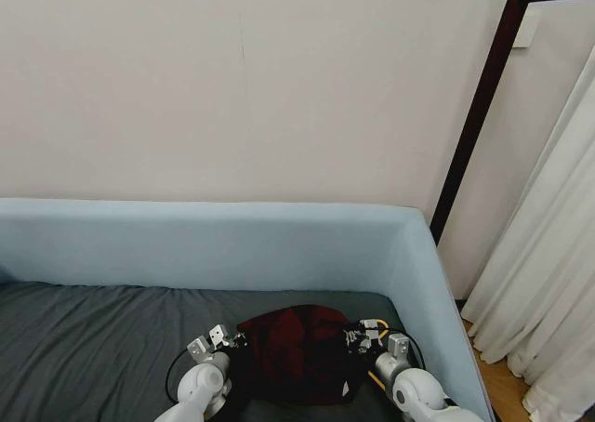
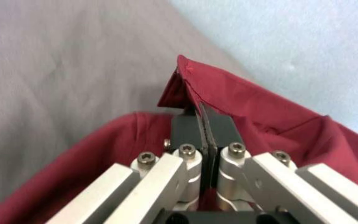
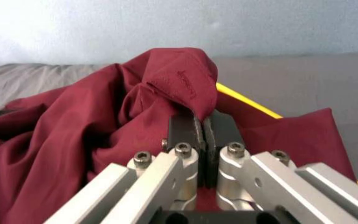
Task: Pick up the clothes from the sofa and hang them on the clothes hanger.
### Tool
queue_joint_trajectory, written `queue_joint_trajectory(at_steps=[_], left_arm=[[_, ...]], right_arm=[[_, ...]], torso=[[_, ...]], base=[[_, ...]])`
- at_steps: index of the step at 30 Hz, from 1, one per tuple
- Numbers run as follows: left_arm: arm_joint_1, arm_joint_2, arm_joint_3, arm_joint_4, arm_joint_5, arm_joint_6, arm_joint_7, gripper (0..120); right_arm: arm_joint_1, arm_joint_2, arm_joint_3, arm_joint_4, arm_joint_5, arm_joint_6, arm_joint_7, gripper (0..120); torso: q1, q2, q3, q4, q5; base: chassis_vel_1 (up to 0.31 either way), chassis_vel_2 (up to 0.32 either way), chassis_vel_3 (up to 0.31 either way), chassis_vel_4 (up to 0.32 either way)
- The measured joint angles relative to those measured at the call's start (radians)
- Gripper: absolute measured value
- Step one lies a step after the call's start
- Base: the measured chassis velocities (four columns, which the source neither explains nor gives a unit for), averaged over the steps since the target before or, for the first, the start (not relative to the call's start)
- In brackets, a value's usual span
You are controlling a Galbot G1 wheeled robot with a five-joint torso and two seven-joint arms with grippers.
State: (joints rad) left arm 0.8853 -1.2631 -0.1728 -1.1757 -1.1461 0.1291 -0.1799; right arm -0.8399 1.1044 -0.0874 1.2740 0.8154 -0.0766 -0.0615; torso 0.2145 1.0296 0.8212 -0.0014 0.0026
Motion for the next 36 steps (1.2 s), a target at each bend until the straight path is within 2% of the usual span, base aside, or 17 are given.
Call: queue_joint_trajectory(at_steps=[4, 5, 9, 11, 14, 16, 18, 19, 22, 24, 29, 30, 32, 36], left_arm=[[0.022, 0.034, -0.008, -0.092, -0.012, -0.037, 0.002, 0], [0.022, 0.034, -0.008, -0.092, -0.012, -0.037, 0.002, 0], [0.038, 0.103, -0.011, -0.222, -0.009, -0.082, 0.0, 0], [0.038, 0.12, -0.011, -0.249, -0.005, -0.093, -0.003, 0], [0.037, 0.197, -0.011, -0.356, -0.002, -0.114, -0.009, 0], [0.037, 0.215, -0.01, -0.381, -0.001, -0.115, -0.01, 0], [0.036, 0.287, -0.004, -0.469, 0.001, -0.114, -0.012, 0], [0.036, 0.287, -0.004, -0.469, 0.001, -0.114, -0.012, 0], [0.023, 0.356, -0.001, -0.561, -0.007, -0.101, -0.017, 0], [0.017, 0.372, -0.001, -0.583, -0.013, -0.099, -0.021, 0], [-0.045, 0.499, -0.005, -0.711, -0.102, -0.081, -0.05, 0], [-0.045, 0.499, -0.005, -0.711, -0.102, -0.081, -0.05, 0], [-0.075, 0.553, -0.008, -0.749, -0.135, -0.077, -0.057, 0], [-0.129, 0.621, -0.008, -0.794, -0.183, -0.07, -0.073, 0]], right_arm=[[-0.003, -0.01, 0.006, 0.03, 0.005, -0.001, 0.007, 0], [-0.003, -0.01, 0.006, 0.03, 0.005, -0.001, 0.007, 0], [0.001, -0.038, 0.021, 0.087, 0.027, -0.013, 0.035, 0], [0.003, -0.046, 0.025, 0.103, 0.037, -0.017, 0.042, 0], [0.01, -0.099, 0.038, 0.195, 0.071, -0.038, 0.062, 0], [0.01, -0.113, 0.039, 0.215, 0.078, -0.043, 0.066, 0], [0.015, -0.169, 0.044, 0.299, 0.102, -0.061, 0.079, 0], [0.015, -0.169, 0.044, 0.299, 0.102, -0.061, 0.079, 0], [0.033, -0.23, 0.048, 0.385, 0.146, -0.08, 0.105, 0], [0.042, -0.251, 0.046, 0.404, 0.158, -0.083, 0.111, 0], [0.13, -0.382, 0.043, 0.537, 0.268, -0.119, 0.137, 0], [0.13, -0.382, 0.043, 0.537, 0.268, -0.119, 0.137, 0], [0.181, -0.416, 0.043, 0.588, 0.311, -0.135, 0.147, 0], [0.255, -0.452, 0.031, 0.635, 0.373, -0.153, 0.165, 0]], torso=[[0.0, 0.0, 0.0, 0.0, -0.0001], [0.0, 0.0, 0.0, 0.0, -0.0001], [0.0, 0.0, 0.0, 0.0, -0.0001], [0.0, 0.0, 0.0, 0.0, 0.0001], [0.0, 0.0, 0.0, 0.0001, 0.0], [0.0, 0.0, 0.0, -0.0001, 0.0], [0.0, 0.0, 0.0, -0.0001, -0.0002], [0.0, 0.0, 0.0, -0.0001, -0.0002], [0.0, 0.0, 0.0, 0.0, 0.0002], [0.0, 0.0, 0.0, 0.0001, 0.0002], [0.0, 0.0, 0.0, -0.0003, 0.0], [0.0, 0.0, 0.0, -0.0003, 0.0], [0.0, 0.0, 0.0, 0.0001, -0.0001], [0.0, 0.0, 0.0, 0.0004, -0.0001]], base=[[0.0, 0.0, 0.0, 0.0], [0.0, 0.0, 0.0, 0.0], [0.0, 0.0, 0.0, 0.0], [0.0, 0.0, 0.0, 0.0], [0.0, 0.0, 0.0, 0.0], [0.0, 0.0, 0.0, 0.0], [0.0, 0.0, 0.0, 0.0], [0.0, 0.0, 0.0, 0.0], [0.0, 0.0, 0.0, 0.0], [0.0, 0.0, 0.0, 0.0], [0.0, 0.0, 0.0, 0.0], [0.0, 0.0, 0.0, 0.0], [0.0, 0.0, 0.0, 0.0], [0.0, 0.0, 0.0, 0.0]])
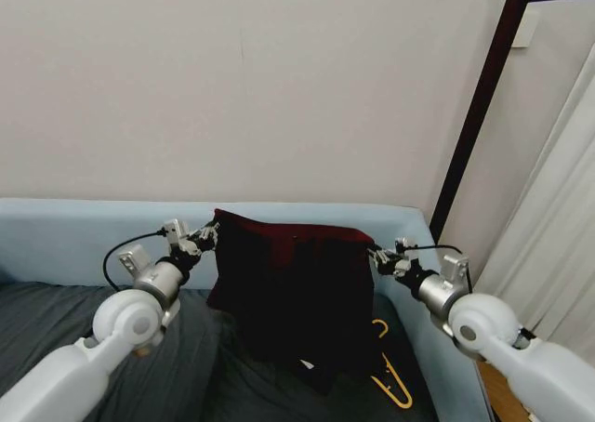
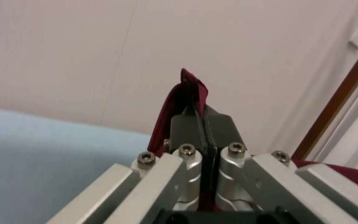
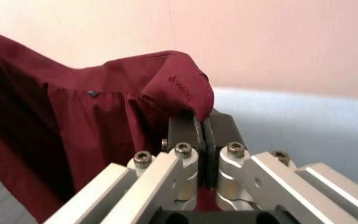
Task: Pick up the clothes from the sofa and hang them on the clothes hanger.
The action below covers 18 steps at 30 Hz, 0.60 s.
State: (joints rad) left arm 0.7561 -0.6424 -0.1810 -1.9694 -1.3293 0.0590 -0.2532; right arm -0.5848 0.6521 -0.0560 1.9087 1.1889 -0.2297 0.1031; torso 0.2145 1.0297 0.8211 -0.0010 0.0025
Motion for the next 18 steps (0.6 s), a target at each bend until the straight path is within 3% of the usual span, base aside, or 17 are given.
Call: queue_joint_trajectory(at_steps=[9, 12, 15, 18], left_arm=[[-0.108, 0.139, -0.023, -0.069, -0.106, 0.014, -0.018, 0], [-0.125, 0.2, -0.051, -0.125, -0.15, 0.014, -0.032, 0], [-0.103, 0.244, -0.093, -0.178, -0.174, 0.017, -0.038, 0], [0.001, 0.303, -0.22, -0.265, -0.207, 0.024, -0.041, 0]], right_arm=[[0.143, -0.076, 0.022, 0.076, 0.157, -0.025, 0.038, 0], [0.163, -0.128, 0.079, 0.137, 0.222, -0.049, 0.051, 0], [0.133, -0.182, 0.137, 0.191, 0.259, -0.064, 0.059, 0], [0.062, -0.264, 0.237, 0.284, 0.324, -0.082, 0.071, 0]], torso=[[0.0, 0.0, 0.0, -0.0002, 0.0], [0.0, 0.0, 0.0, -0.0001, 0.0002], [0.0, 0.0, 0.0, -0.0008, 0.0], [0.0, 0.0, 0.0, -0.0005, 0.0005]], base=[[0.0, 0.0, 0.0, 0.0], [0.0, 0.0, 0.0, 0.0], [0.0, 0.0, 0.0, 0.0], [0.0, 0.0, 0.0, 0.0]])
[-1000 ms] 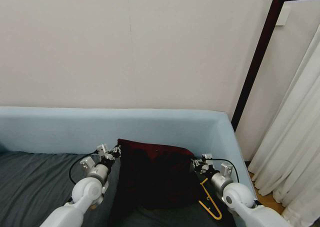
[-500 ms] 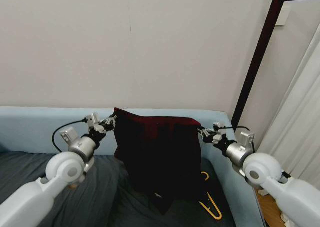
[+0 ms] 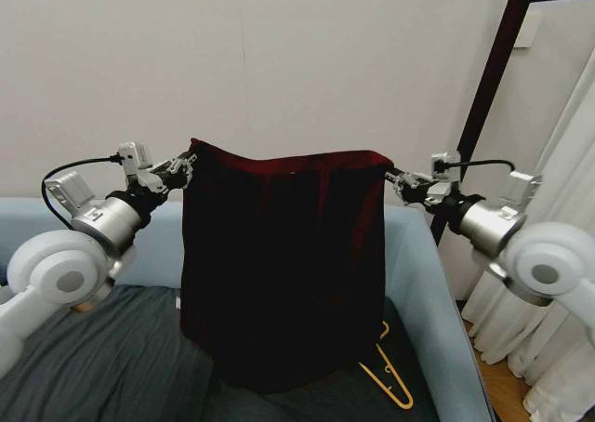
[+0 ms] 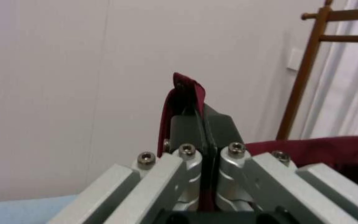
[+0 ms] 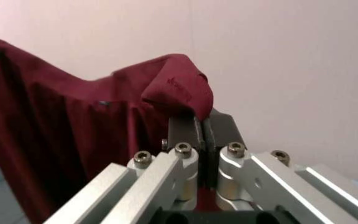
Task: Pick up the clothes from the sofa and hang them on the clothes hanger.
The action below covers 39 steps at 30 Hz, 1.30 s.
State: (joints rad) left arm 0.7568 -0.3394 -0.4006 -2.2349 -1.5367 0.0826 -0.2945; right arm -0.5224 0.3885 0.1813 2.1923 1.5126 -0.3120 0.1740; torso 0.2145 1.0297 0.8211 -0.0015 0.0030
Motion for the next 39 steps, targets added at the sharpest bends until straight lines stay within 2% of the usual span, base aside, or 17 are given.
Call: queue_joint_trajectory(at_steps=[1, 4, 5, 7, 10, 16, 17, 18, 21, 25, 27, 29, 30, 31, 33, 35, 39], left_arm=[[0.0, 0.0, 0.0, 0.0, 0.0, 0.0, 0.0, 0], [0.062, 0.034, -0.122, -0.08, -0.077, 0.031, -0.037, 0], [0.062, 0.034, -0.122, -0.08, -0.077, 0.031, -0.037, 0], [0.099, 0.044, -0.2, -0.111, -0.105, 0.082, -0.068, 0], [0.201, 0.049, -0.378, -0.149, -0.183, 0.165, -0.112, 0], [0.287, 0.044, -0.485, -0.166, -0.207, 0.196, -0.125, 0], [0.344, 0.032, -0.535, -0.174, -0.213, 0.209, -0.128, 0], [0.378, 0.011, -0.541, -0.178, -0.199, 0.214, -0.131, 0], [0.373, -0.039, -0.43, -0.165, -0.07, 0.195, -0.132, 0], [0.367, -0.079, -0.366, -0.14, 0.009, 0.175, -0.128, 0], [0.353, -0.131, -0.263, -0.099, 0.091, 0.162, -0.122, 0], [0.336, -0.195, -0.13, -0.028, 0.179, 0.159, -0.103, 0], [0.336, -0.195, -0.13, -0.028, 0.179, 0.159, -0.103, 0], [0.333, -0.228, -0.08, 0.007, 0.216, 0.159, -0.098, 0], [0.324, -0.327, 0.026, 0.11, 0.31, 0.146, -0.086, 0], [0.316, -0.358, 0.054, 0.143, 0.339, 0.137, -0.081, 0], [0.233, -0.469, 0.153, 0.292, 0.419, 0.092, -0.071, 0]], right_arm=[[0.0, 0.0, 0.0, 0.0, 0.0, 0.0, 0.0, 0], [-0.029, -0.056, 0.114, 0.095, 0.11, -0.028, 0.041, 0], [-0.029, -0.056, 0.114, 0.095, 0.11, -0.028, 0.041, 0], [-0.033, -0.073, 0.158, 0.142, 0.159, -0.042, 0.075, 0], [-0.055, -0.077, 0.229, 0.204, 0.237, -0.065, 0.144, 0], [-0.092, -0.069, 0.289, 0.238, 0.277, -0.074, 0.179, 0], [-0.123, -0.06, 0.314, 0.254, 0.28, -0.077, 0.19, 0], [-0.163, -0.04, 0.328, 0.274, 0.28, -0.082, 0.21, 0], [-0.231, 0.019, 0.3, 0.277, 0.204, -0.084, 0.211, 0], [-0.251, 0.057, 0.246, 0.25, 0.136, -0.083, 0.193, 0], [-0.255, 0.097, 0.14, 0.193, 0.036, -0.067, 0.152, 0], [-0.245, 0.143, 0.023, 0.106, -0.059, -0.047, 0.105, 0], [-0.245, 0.143, 0.023, 0.106, -0.059, -0.047, 0.105, 0], [-0.238, 0.161, -0.013, 0.072, -0.086, -0.04, 0.094, 0], [-0.211, 0.229, -0.125, -0.038, -0.181, -0.011, 0.064, 0], [-0.202, 0.255, -0.158, -0.076, -0.226, 0.0, 0.052, 0], [-0.158, 0.374, -0.264, -0.263, -0.39, 0.051, -0.014, 0]], torso=[[0.0, 0.0, 0.0, 0.0, 0.0], [0.0, 0.0, 0.0, 0.0, -0.0003], [0.0, 0.0, 0.0, 0.0, -0.0003], [0.0, 0.0, 0.0, -0.0001, -0.0004], [0.0, 0.0, 0.0, 0.0004, -0.0004], [0.0, 0.0, 0.0, 0.0002, -0.0002], [0.0, 0.0, 0.0, 0.0001, -0.0005], [0.0, 0.0, 0.0, 0.0003, -0.0004], [0.0, 0.0, 0.0, -0.0002, -0.0005], [0.0, 0.0, 0.0, -0.0002, -0.0002], [0.0, 0.0, 0.0, 0.0003, -0.0003], [0.0, 0.0, 0.0, 0.0001, -0.0002], [0.0, 0.0, 0.0, 0.0001, -0.0002], [0.0, 0.0, 0.0, -0.0001, -0.0003], [0.0, 0.0, 0.0, 0.0002, -0.0009], [0.0, 0.0, 0.0, 0.0003, -0.0008], [0.0, 0.0, 0.0, 0.0004, -0.0002]], base=[[0.0, 0.0, 0.0, 0.0], [0.0, 0.0, 0.0, 0.0], [0.0, 0.0, 0.0, 0.0], [0.0, 0.0, 0.0, 0.0], [0.0, 0.0, 0.0, 0.0], [0.0, 0.0, 0.0, 0.0], [0.0, 0.0, 0.0, 0.0], [0.0, 0.0, 0.0, 0.0], [0.0, 0.0, 0.0, 0.0], [0.0, 0.0, 0.0, 0.0], [0.0, 0.0, 0.0, 0.0], [0.0, 0.0, 0.0, 0.0], [0.0, 0.0, 0.0, 0.0], [0.0, 0.0, 0.0, 0.0], [0.0, 0.0, 0.0, 0.0], [0.0, 0.0, 0.0, 0.0], [0.0, 0.0, 0.0, 0.0]])
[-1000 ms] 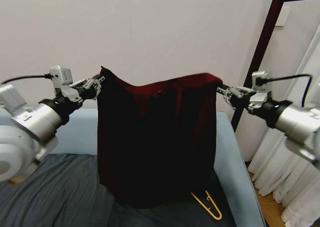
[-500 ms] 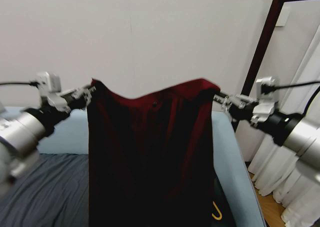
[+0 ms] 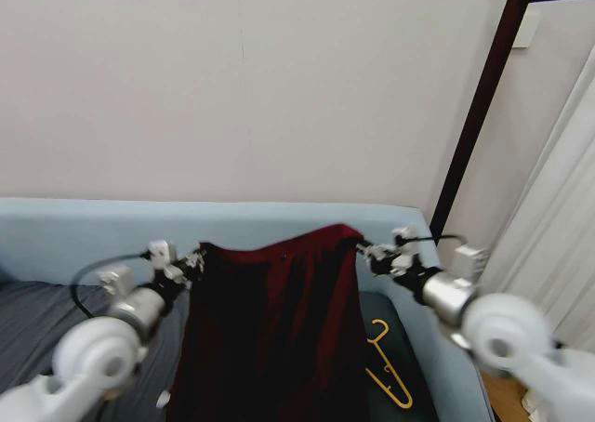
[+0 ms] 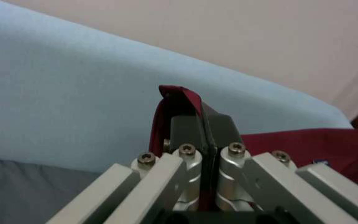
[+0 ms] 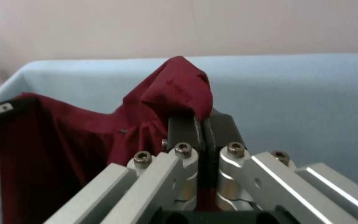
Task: Pick up the clothes from the sofa and hang them on the clothes hanger.
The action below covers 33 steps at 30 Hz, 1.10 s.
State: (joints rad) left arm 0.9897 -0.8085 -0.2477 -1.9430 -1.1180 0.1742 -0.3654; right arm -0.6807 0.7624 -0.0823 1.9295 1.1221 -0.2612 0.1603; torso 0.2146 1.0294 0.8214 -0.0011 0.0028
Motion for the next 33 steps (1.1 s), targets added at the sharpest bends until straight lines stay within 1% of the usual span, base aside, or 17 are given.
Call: queue_joint_trajectory(at_steps=[1, 2, 7, 8, 10, 12, 13, 14, 17, 18, 20, 22, 24, 28, 33], left_arm=[[-0.027, -0.017, 0.021, 0.035, 0.012, -0.007, 0.001, 0], [-0.027, -0.017, 0.021, 0.035, 0.012, -0.007, 0.001, 0], [-0.17, -0.103, 0.135, 0.237, 0.039, -0.054, 0.002, 0], [-0.17, -0.103, 0.135, 0.237, 0.039, -0.054, 0.002, 0], [-0.214, -0.133, 0.176, 0.294, 0.051, -0.067, 0.009, 0], [-0.239, -0.166, 0.21, 0.344, 0.077, -0.077, 0.016, 0], [-0.239, -0.166, 0.21, 0.344, 0.077, -0.077, 0.016, 0], [-0.243, -0.18, 0.221, 0.366, 0.093, -0.083, 0.02, 0], [-0.23, -0.216, 0.243, 0.45, 0.175, -0.123, 0.041, 0], [-0.23, -0.216, 0.243, 0.45, 0.175, -0.123, 0.041, 0], [-0.214, -0.224, 0.244, 0.486, 0.202, -0.141, 0.051, 0], [-0.197, -0.225, 0.238, 0.51, 0.217, -0.156, 0.06, 0], [-0.193, -0.225, 0.236, 0.515, 0.22, -0.159, 0.062, 0], [-0.18, -0.232, 0.228, 0.528, 0.231, -0.175, 0.075, 0], [-0.179, -0.256, 0.229, 0.546, 0.245, -0.178, 0.076, 0]], right_arm=[[0.007, 0.019, -0.012, -0.04, -0.022, 0.01, -0.012, 0], [0.007, 0.019, -0.012, -0.04, -0.022, 0.01, -0.012, 0], [0.021, 0.092, -0.023, -0.206, -0.099, 0.051, -0.059, 0], [0.021, 0.092, -0.023, -0.206, -0.099, 0.051, -0.059, 0], [0.029, 0.115, -0.023, -0.257, -0.119, 0.065, -0.074, 0], [0.032, 0.14, -0.038, -0.307, -0.144, 0.081, -0.087, 0], [0.032, 0.14, -0.038, -0.307, -0.144, 0.081, -0.087, 0], [0.031, 0.152, -0.044, -0.328, -0.159, 0.088, -0.095, 0], [0.011, 0.22, -0.049, -0.426, -0.217, 0.114, -0.119, 0], [0.011, 0.22, -0.049, -0.426, -0.217, 0.114, -0.119, 0], [0.006, 0.258, -0.05, -0.494, -0.248, 0.132, -0.13, 0], [0.006, 0.295, -0.058, -0.564, -0.283, 0.151, -0.142, 0], [0.006, 0.307, -0.062, -0.587, -0.295, 0.157, -0.146, 0], [0.021, 0.363, -0.068, -0.685, -0.351, 0.186, -0.152, 0], [0.032, 0.378, -0.071, -0.737, -0.373, 0.194, -0.155, 0]], torso=[[0.0, 0.0, 0.0, -0.0001, -0.0001], [0.0, 0.0, 0.0, -0.0001, -0.0001], [0.0, 0.0, 0.0, -0.0004, 0.0], [0.0, 0.0, 0.0, -0.0004, 0.0], [0.0, 0.0, 0.0, -0.0007, 0.0], [0.0, 0.0, 0.0, -0.0008, -0.0001], [0.0, 0.0, 0.0, -0.0008, -0.0001], [0.0, 0.0, 0.0, -0.0007, 0.0], [0.0, 0.0, 0.0, -0.0006, -0.0001], [0.0, 0.0, 0.0, -0.0006, -0.0001], [0.0, 0.0, 0.0, 0.0001, -0.0002], [0.0, 0.0, 0.0, 0.0, -0.0002], [0.0, 0.0, 0.0, 0.0, -0.0002], [0.0, 0.0, 0.0, 0.0, -0.0001], [0.0, 0.0, 0.0, -0.0004, -0.0003]], base=[[0.0, 0.0, 0.0, 0.0], [0.0, 0.0, 0.0, 0.0], [0.0, 0.0, 0.0, 0.0], [0.0, 0.0, 0.0, 0.0], [0.0, 0.0, 0.0, 0.0], [0.0, 0.0, 0.0, 0.0], [0.0, 0.0, 0.0, 0.0], [0.0, 0.0, 0.0, 0.0], [0.0, 0.0, 0.0, 0.0], [0.0, 0.0, 0.0, 0.0], [0.0, 0.0, 0.0, 0.0], [0.0, 0.0, 0.0, 0.0], [0.0, 0.0, 0.0, 0.0], [0.0, 0.0, 0.0, 0.0], [0.0, 0.0, 0.0, 0.0]])
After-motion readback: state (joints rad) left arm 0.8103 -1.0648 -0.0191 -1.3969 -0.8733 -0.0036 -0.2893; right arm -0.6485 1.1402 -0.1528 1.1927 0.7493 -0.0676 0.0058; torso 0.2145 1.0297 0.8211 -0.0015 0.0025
